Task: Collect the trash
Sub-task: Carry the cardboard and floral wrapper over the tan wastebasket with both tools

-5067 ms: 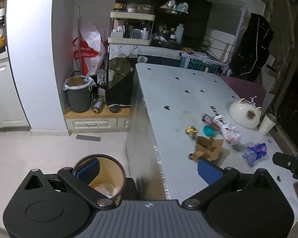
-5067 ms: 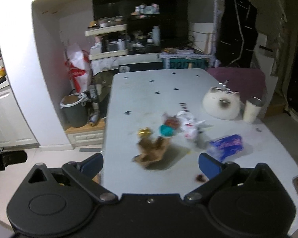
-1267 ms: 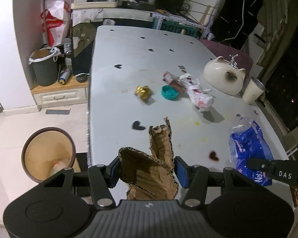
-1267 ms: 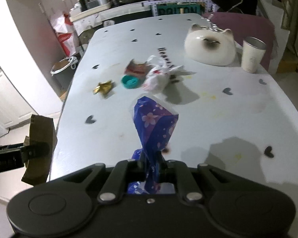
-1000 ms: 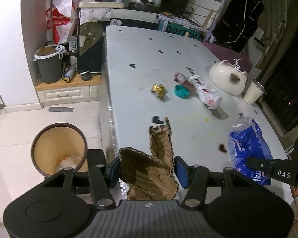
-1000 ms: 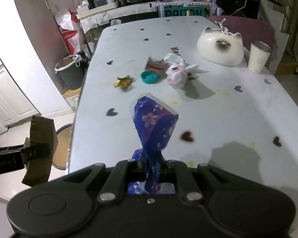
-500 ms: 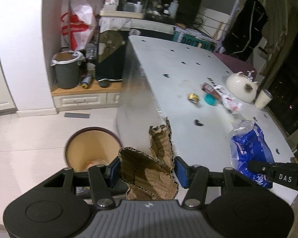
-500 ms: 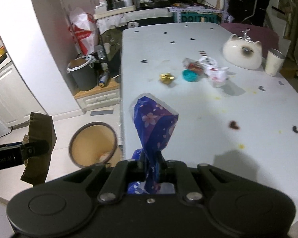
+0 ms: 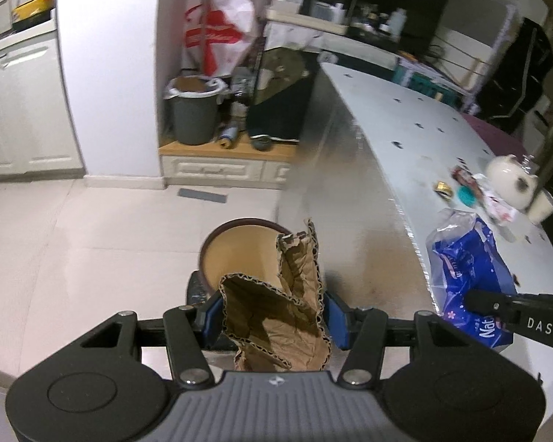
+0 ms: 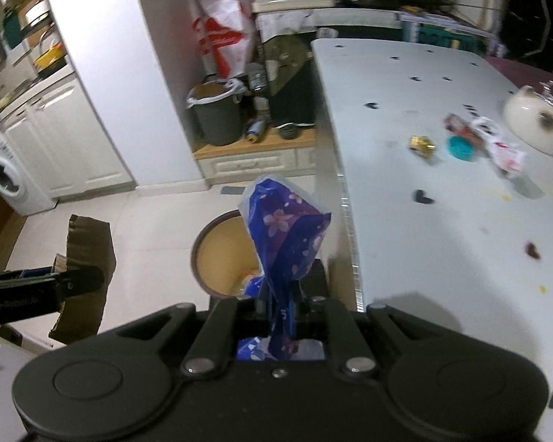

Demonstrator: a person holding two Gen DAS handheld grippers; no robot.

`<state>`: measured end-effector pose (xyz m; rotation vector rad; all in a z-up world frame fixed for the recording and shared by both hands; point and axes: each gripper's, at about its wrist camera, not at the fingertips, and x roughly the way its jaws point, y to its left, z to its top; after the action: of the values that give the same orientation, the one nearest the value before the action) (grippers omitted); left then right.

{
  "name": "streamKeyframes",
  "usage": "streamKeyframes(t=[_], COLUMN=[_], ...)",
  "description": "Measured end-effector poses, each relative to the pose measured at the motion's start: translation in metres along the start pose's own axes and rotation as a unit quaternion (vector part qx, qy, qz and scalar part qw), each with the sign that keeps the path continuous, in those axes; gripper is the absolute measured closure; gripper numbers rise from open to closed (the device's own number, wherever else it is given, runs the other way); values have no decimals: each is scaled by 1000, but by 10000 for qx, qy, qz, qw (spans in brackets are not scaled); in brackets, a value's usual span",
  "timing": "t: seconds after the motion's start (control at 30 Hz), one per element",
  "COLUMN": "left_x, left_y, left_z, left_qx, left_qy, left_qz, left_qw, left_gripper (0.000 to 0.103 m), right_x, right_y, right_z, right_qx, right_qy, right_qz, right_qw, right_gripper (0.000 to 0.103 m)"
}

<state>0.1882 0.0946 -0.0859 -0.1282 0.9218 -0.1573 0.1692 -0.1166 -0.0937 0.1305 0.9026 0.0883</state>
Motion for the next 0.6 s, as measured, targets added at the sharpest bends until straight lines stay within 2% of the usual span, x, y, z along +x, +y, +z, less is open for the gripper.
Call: streamKeyframes(t=[0.27, 0.6], left_x=[25, 104], left_y=[23, 30], left_z=[18, 73], left_qx=[-201, -243], left_qy=[136, 545], left_qz=[156, 272], left_qw=[9996, 9978], left_gripper=[47, 47], right_x=[40, 131], right_y=[20, 3], right_z=[26, 84], right_qx=[-125, 92], right_qy=[178, 577], right_qz=[190, 334], right_qw=[9996, 9977], right_gripper=[95, 95])
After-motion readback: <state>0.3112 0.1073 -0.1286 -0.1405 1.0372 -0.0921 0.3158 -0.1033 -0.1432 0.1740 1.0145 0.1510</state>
